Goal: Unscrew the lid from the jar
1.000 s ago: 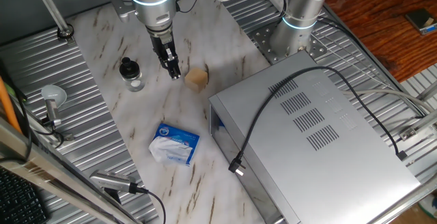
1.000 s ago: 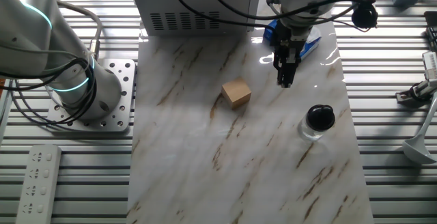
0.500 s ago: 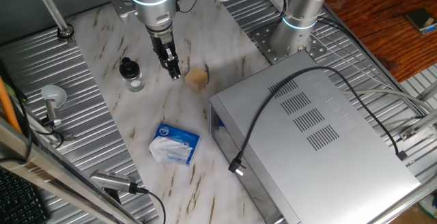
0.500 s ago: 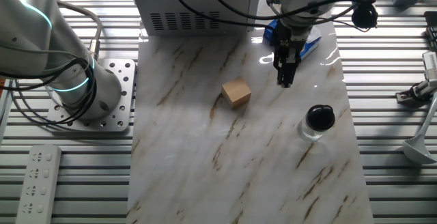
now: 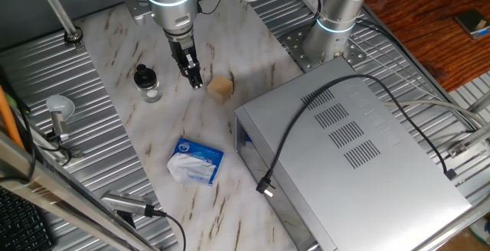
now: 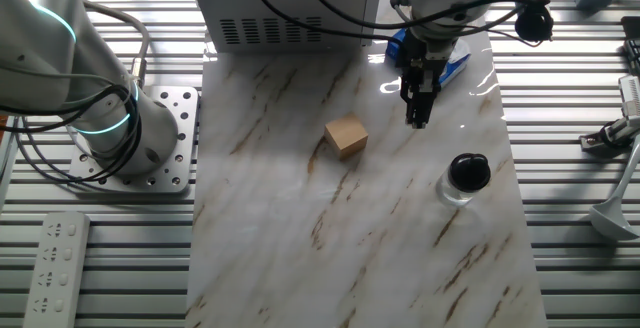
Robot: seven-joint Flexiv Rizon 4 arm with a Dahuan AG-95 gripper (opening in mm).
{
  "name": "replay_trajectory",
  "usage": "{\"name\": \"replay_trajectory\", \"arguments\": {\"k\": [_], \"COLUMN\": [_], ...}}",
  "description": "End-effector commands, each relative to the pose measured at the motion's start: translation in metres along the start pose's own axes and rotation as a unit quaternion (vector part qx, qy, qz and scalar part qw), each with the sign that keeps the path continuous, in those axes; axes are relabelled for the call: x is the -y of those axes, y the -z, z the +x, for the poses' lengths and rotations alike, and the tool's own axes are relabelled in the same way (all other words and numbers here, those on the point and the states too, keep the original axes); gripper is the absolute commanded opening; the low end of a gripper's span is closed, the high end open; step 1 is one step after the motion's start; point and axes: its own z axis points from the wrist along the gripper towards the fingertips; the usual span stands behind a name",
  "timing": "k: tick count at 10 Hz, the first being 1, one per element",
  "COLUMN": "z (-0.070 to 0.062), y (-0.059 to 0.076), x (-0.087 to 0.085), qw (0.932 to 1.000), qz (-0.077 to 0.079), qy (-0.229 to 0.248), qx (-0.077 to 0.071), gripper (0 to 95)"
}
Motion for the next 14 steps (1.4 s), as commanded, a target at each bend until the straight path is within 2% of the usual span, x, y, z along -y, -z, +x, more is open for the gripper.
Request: {"name": "replay_trajectory", "arguments": {"k": [1,14], "z": [0.0002,0.0001], "y": [0.0,0.0003], "x": [0.0001,0.0002], "qw": [0.983,0.9836], "qz": [-0.026,-0.02], "qy": [0.18,0.178], "qx": [0.025,0.023], "gripper": [0.0,0.0]}}
